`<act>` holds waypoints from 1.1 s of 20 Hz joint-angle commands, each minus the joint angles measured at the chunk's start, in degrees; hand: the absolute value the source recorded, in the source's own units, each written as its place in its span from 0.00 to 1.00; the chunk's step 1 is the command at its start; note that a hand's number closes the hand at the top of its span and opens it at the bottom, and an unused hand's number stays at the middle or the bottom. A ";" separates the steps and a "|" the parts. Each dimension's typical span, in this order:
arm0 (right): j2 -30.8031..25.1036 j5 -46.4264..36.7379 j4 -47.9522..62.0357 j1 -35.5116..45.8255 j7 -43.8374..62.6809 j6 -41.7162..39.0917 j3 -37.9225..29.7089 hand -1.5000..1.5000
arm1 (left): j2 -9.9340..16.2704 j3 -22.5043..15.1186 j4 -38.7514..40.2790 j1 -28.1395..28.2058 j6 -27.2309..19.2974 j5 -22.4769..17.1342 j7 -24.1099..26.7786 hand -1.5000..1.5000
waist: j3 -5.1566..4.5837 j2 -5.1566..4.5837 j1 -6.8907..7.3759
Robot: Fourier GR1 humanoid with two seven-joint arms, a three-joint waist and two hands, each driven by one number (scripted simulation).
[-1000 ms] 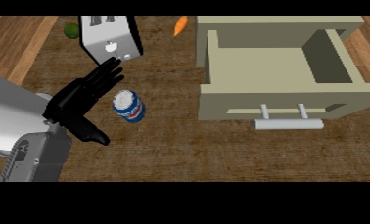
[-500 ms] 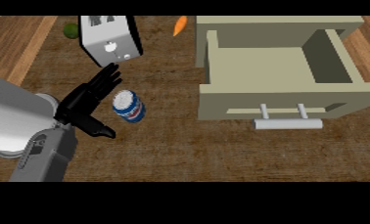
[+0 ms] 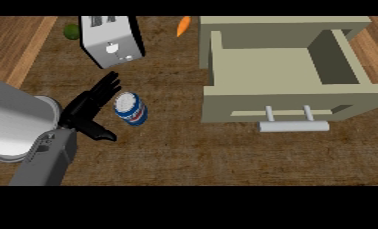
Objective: Pick up the can, place it into the drawer and close the drawer
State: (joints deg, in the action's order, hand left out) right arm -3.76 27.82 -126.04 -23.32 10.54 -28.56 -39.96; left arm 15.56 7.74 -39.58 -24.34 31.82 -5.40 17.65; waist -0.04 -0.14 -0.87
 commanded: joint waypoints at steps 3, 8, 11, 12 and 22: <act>-0.58 -0.01 1.05 1.78 0.77 -0.97 -0.87 0.00 | -1.31 0.28 13.44 -5.84 -1.98 4.15 7.52 0.00 | -0.02 -0.10 -0.26; 2.32 -2.50 1.00 1.80 -0.94 -1.43 0.00 0.00 | -1.44 -0.62 15.53 -4.10 0.84 5.11 9.15 0.00 | 0.00 0.02 0.13; 1.94 3.82 -2.19 -2.16 1.30 -2.41 -3.12 0.00 | -2.12 -1.29 20.00 -4.64 -0.81 7.79 16.10 0.00 | -0.05 -0.09 -0.48; 0.52 -1.64 3.42 1.94 -1.03 -3.40 -1.80 0.00 | -1.41 0.02 21.95 -5.98 1.00 6.38 13.73 0.00 | -0.02 -0.12 -0.09; 1.56 1.13 -1.52 2.24 3.43 -1.27 -1.50 0.00 | -3.02 3.24 27.99 -12.40 2.37 4.12 11.74 1.00 | -0.06 -0.24 -0.36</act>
State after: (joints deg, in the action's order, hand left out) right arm -2.99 30.57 -126.28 -22.49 12.68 -30.67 -42.75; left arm 12.40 9.94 -13.96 -34.74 32.04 -0.58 29.56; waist -0.07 -0.27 -1.23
